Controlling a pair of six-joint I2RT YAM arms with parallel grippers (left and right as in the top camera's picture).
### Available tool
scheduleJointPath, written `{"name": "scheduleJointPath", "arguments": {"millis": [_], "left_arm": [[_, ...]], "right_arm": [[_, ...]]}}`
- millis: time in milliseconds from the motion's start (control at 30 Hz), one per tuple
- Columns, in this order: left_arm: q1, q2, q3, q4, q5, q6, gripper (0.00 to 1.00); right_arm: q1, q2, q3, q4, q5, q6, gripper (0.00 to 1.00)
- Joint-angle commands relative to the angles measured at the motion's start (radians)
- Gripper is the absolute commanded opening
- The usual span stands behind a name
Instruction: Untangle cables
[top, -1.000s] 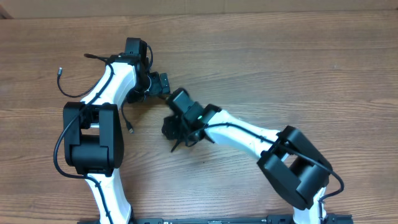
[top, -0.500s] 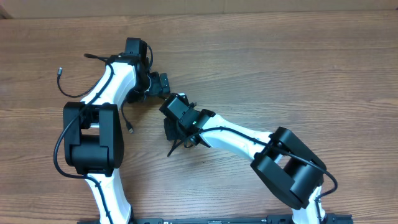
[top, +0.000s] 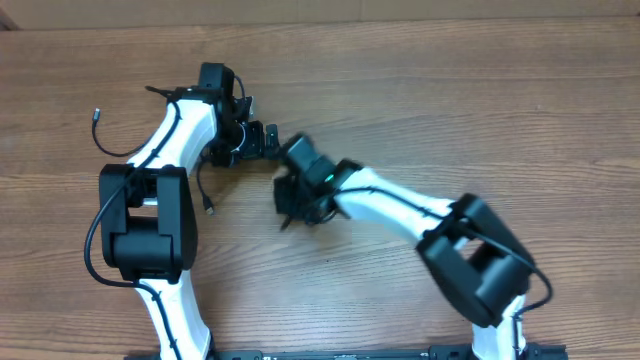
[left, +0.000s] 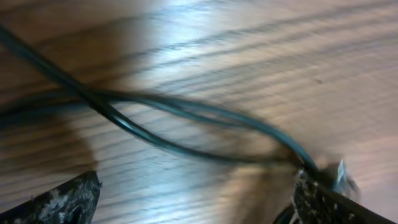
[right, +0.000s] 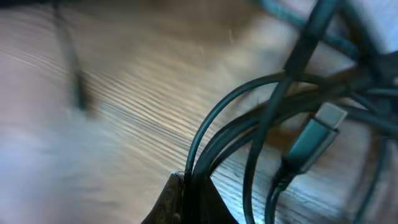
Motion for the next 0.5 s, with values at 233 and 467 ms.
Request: {"name": "scheduleJointPath", "arguments": {"millis": [233,467], "left_arm": [[0.085,0.004,0.032,-0.074,0.610,0.488,0.96],[0.023,0.005,0.032,-0.067,0.616,0.447,0.80]], "right_arm": [[-0.323,-0.086,0.038,0.014,-0.496,0.119,0.04],[-0.335,-0.086,0.038,0.084,-0.513,0.245,0.04]]}}
